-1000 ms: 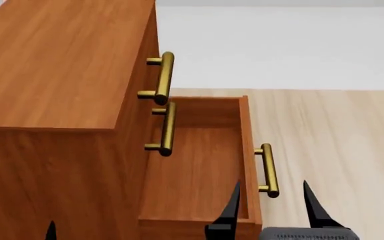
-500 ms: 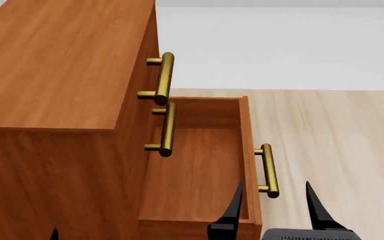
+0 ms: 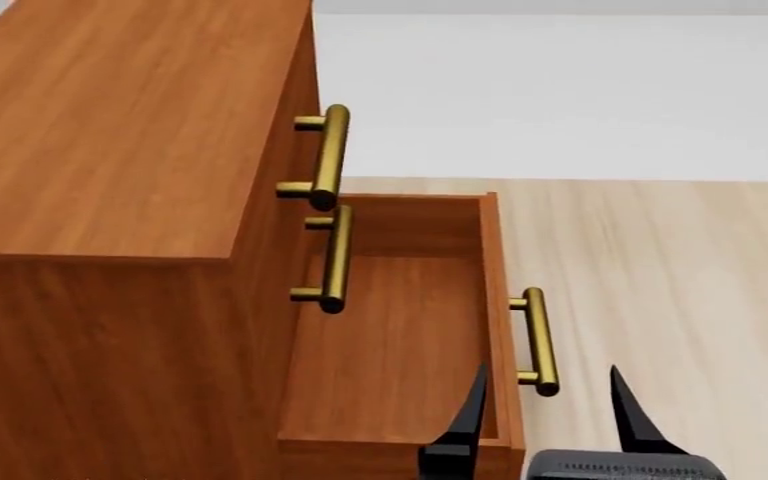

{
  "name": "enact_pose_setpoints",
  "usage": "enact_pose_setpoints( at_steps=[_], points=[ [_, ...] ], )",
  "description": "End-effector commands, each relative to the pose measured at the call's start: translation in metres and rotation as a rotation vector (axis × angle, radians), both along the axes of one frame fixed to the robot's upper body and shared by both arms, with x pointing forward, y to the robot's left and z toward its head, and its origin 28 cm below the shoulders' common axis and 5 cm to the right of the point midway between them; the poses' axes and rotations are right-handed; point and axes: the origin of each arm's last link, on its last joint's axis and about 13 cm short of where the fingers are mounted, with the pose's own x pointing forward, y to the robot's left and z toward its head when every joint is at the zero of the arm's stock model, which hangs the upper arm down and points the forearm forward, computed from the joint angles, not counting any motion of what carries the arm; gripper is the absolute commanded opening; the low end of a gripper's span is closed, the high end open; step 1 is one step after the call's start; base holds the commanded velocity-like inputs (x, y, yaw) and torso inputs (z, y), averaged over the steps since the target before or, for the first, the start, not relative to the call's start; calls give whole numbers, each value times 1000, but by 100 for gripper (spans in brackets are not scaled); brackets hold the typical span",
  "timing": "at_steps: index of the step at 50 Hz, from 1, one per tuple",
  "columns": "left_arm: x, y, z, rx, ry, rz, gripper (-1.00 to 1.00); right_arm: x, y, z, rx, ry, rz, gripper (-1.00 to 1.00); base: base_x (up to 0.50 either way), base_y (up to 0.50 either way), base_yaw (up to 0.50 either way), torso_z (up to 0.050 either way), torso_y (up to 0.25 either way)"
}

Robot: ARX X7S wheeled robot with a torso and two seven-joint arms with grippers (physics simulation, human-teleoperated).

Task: Put the bowl in the bottom drawer of the cabinet.

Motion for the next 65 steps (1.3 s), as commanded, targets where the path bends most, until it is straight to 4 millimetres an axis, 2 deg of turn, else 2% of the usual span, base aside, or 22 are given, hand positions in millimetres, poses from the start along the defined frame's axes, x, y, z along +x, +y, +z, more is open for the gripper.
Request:
enact_pose_setpoints(
  at_steps=[1,7,18,26,44,52,65],
  points=[
    [-1,0,-1,-2,0,-1,100,1,0,-1,14,13,7,100,490,-389,0,0,0],
    [1,1,-1,-3,3,6,100,0,1,-3,-21,3,-3,100,459,-315,0,0,0],
    [3,1,-3,-5,10,12,100,0,0,-2,6,9,15,100,0,0,0,0,0],
    [4,1,-4,-5,13,14,100,-1,1,-3,2,-1,16,100,4,-447,0,0,0],
    [5,1,-5,30,23,31,100,-2,2,-2,-14,-5,21,100,0,2,0,0,0],
    [5,3,0,-19,-8,38,100,-8,1,4,-14,8,34,100,0,0,0,0,0],
    [7,4,0,-2,3,56,100,-35,-9,36,-47,70,61,100,0,0,0,0,0]
  ],
)
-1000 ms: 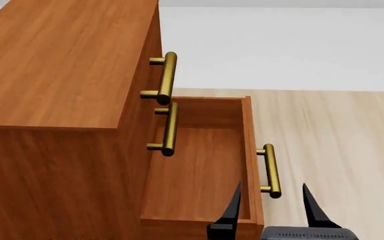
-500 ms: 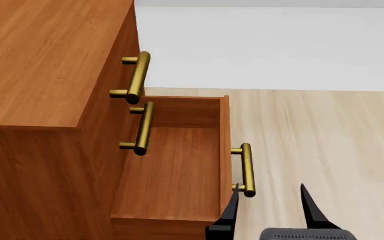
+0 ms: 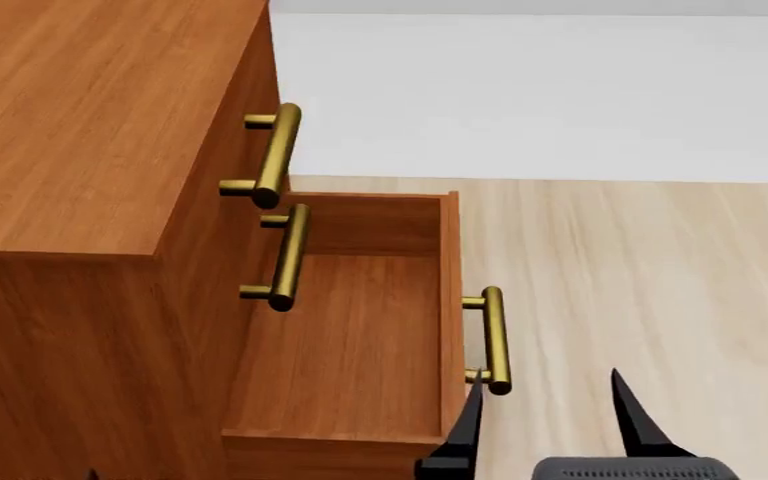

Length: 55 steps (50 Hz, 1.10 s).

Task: Put the bowl in the bottom drawer of the cabinet.

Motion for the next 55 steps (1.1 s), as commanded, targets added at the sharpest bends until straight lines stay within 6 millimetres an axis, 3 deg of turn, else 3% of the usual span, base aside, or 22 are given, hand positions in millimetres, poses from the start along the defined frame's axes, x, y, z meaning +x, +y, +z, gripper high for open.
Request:
enact_pose_setpoints(
  at_steps=[1,9,30,40,55],
  points=[
    [1,1,1,-1,0,11,100,-22,-7,23,-31,52,32,100,0,0,0,0,0],
    [4,2,-1,-2,8,16,100,-47,-21,47,-35,91,36,100,0,0,0,0,0],
    [13,4,-10,-26,40,27,100,-90,-55,62,-54,240,-121,100,0,0,0,0,0],
    [15,7,-12,-36,46,30,100,-100,-77,66,-22,308,-254,100,0,0,0,0,0],
    [14,7,-13,-41,44,32,100,-94,-108,83,30,351,-366,100,0,0,0,0,0]
  ],
)
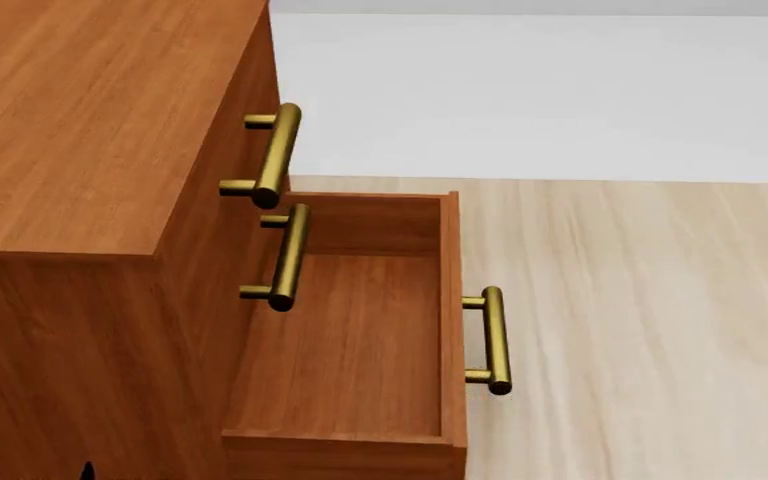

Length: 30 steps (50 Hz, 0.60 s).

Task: Put the bowl in the bottom drawer of the cabinet.

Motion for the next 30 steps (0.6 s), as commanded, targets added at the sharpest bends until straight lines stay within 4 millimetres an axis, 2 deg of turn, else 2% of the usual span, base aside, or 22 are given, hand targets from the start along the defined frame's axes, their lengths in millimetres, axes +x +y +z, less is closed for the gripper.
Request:
enact_pose_setpoints(
  at_steps=[1,13,30],
  points=[
    [0,0,-1,-4,2,1,100,2,-20,13,16,28,-82,100,0,0,0,0,0],
    [0,0,-2,-4,5,0,100,17,-32,4,44,101,-134,100,0,0,0,0,0],
    [1,-1,-3,-3,10,-3,100,11,-49,-16,64,189,-200,100,0,0,0,0,0]
  ],
)
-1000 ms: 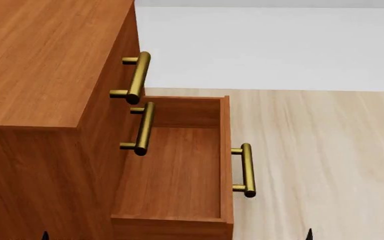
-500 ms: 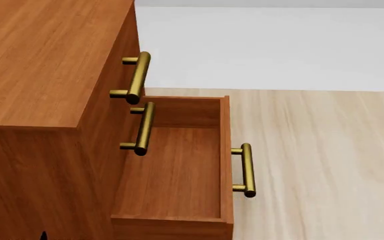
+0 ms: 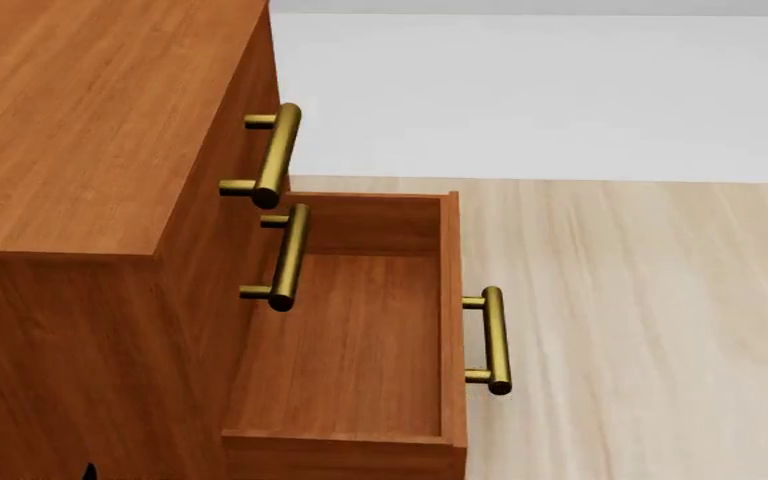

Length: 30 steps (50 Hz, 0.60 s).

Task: Put the bowl in the bottom drawer of the cabinet.

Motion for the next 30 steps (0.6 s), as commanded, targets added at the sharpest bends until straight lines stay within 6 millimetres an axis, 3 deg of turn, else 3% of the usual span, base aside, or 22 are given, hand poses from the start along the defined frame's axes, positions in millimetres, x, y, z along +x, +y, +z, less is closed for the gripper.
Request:
enact_pose_setpoints(
  at_steps=[1,19,30],
  points=[
    [0,-1,-1,2,4,-2,100,-3,-12,-11,20,50,-46,100,0,0,0,0,0],
    [0,0,-1,0,4,1,100,-17,-18,-34,40,113,-76,100,0,0,0,0,0],
    [0,0,0,-2,1,4,100,-7,-13,-41,50,132,-44,100,0,0,0,0,0]
  ],
)
